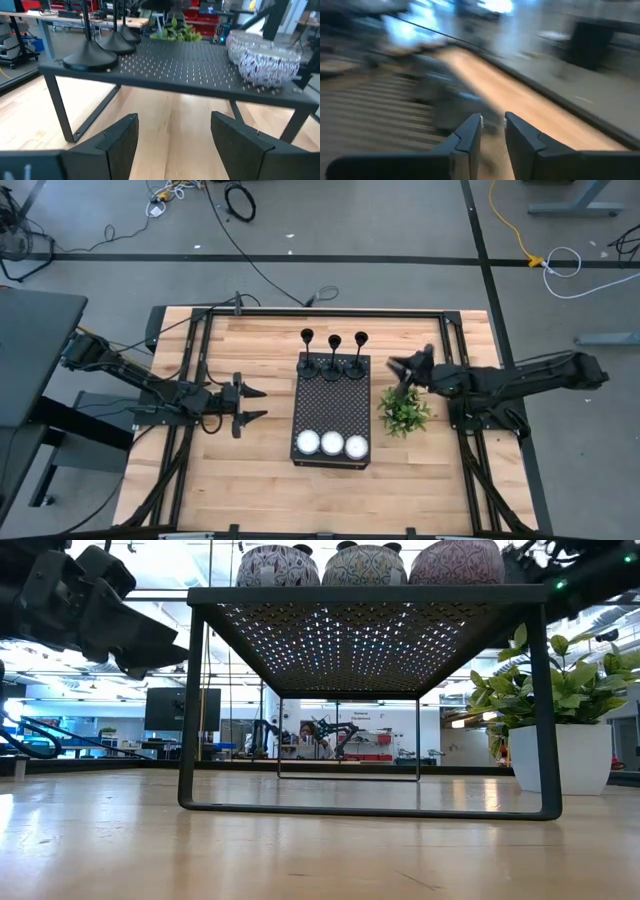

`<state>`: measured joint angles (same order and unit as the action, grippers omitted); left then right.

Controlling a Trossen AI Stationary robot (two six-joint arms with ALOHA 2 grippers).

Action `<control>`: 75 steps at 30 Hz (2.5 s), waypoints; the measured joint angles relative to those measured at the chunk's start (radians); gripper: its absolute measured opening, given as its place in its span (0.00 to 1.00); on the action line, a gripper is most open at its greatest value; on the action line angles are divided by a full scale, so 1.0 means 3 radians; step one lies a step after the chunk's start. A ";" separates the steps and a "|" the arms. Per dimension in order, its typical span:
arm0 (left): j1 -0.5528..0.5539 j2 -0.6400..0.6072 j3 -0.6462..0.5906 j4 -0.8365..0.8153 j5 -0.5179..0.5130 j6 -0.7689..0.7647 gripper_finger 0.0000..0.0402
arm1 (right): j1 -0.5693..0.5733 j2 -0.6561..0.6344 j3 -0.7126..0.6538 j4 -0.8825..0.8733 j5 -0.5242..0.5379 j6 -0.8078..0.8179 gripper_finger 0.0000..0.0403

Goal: Pick & Place candle stick holders
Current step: Return to Home Position

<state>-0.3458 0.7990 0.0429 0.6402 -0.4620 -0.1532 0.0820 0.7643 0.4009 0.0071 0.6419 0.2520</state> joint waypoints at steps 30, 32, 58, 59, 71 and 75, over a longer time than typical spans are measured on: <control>-0.0027 -0.0024 -0.0112 0.0586 0.0154 0.0224 0.62 | -0.0128 -0.2373 -0.1284 0.0255 -0.0508 -0.0432 0.21; -0.0064 -0.0030 -0.0112 0.0673 0.0224 0.0307 0.62 | -0.0126 -0.2486 -0.1284 0.0181 -0.0604 -0.0453 0.21; -0.0146 -0.0122 -0.0116 0.0783 0.0253 -0.0263 0.62 | -0.0112 -0.2469 -0.1280 0.0209 -0.0274 -0.0356 0.21; -0.0144 -0.0171 -0.0116 0.0753 0.0259 -0.0265 0.62 | -0.0112 -0.2469 -0.1280 0.0208 -0.0273 -0.0356 0.21; -0.0125 -0.1553 -0.0117 0.0226 0.0569 -0.1215 0.62 | -0.0113 -0.2469 -0.1281 0.0210 -0.0273 -0.0357 0.21; -0.0012 -0.1940 -0.0117 0.0228 0.0657 -0.1259 0.62 | -0.0112 -0.2469 -0.1281 0.0210 -0.0272 -0.0357 0.21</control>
<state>-0.3495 0.2169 0.0078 0.7086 -0.2649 -0.5308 0.0483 0.0235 0.0166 0.0700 0.5602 0.1448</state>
